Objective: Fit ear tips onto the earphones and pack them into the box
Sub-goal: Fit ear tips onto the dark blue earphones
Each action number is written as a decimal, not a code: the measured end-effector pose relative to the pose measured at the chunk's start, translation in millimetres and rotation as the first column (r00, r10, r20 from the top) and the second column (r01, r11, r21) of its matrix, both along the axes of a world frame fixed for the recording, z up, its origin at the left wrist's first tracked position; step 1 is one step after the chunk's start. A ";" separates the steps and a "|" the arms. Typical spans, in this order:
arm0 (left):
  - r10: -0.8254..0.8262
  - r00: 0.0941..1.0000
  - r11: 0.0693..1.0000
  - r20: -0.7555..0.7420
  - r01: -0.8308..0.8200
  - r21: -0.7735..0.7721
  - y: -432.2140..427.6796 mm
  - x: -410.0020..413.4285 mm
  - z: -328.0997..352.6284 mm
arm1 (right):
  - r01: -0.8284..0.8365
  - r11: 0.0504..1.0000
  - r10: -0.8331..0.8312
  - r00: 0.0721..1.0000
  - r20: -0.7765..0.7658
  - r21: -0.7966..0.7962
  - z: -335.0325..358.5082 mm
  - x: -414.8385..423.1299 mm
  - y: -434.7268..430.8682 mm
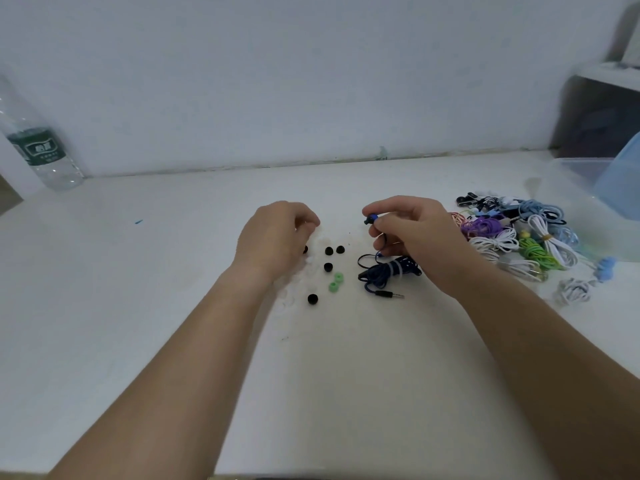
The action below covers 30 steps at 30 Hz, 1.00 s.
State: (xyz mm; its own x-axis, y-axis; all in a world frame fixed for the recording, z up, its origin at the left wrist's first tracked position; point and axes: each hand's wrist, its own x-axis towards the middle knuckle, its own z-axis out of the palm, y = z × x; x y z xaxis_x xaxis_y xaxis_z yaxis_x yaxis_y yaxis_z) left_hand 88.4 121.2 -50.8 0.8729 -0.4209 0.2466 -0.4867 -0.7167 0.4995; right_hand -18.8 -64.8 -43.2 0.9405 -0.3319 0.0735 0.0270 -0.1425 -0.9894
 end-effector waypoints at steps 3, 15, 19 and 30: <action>0.012 1.000 1.000 -0.007 -0.012 0.015 -8.5 1.6 1.0 | 0.002 1.000 -0.002 1.000 -0.012 0.000 -0.1 1.0 1.2; -0.010 0.994 1.000 -0.111 0.012 0.018 -16.0 4.0 -3.5 | -0.005 1.000 0.005 1.000 -0.031 -0.021 -4.0 4.8 0.7; -0.007 0.990 0.997 -0.144 -0.005 -0.081 -12.9 6.7 -3.8 | -0.013 1.000 0.012 0.999 -0.041 -0.019 -4.0 4.6 0.3; -0.289 0.876 0.713 -0.385 -0.071 -0.698 -9.5 -10.9 8.4 | -0.063 0.998 0.063 0.998 -0.002 0.010 -6.1 2.7 -1.0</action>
State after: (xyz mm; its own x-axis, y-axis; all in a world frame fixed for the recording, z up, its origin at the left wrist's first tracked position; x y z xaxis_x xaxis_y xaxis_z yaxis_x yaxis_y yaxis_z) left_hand 77.6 111.7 -42.3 0.9125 -0.3950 0.1063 -0.1374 -0.0511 0.9892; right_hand -16.1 -65.7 -49.3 0.9598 -0.2722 0.0688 0.0338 -0.1311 -0.9908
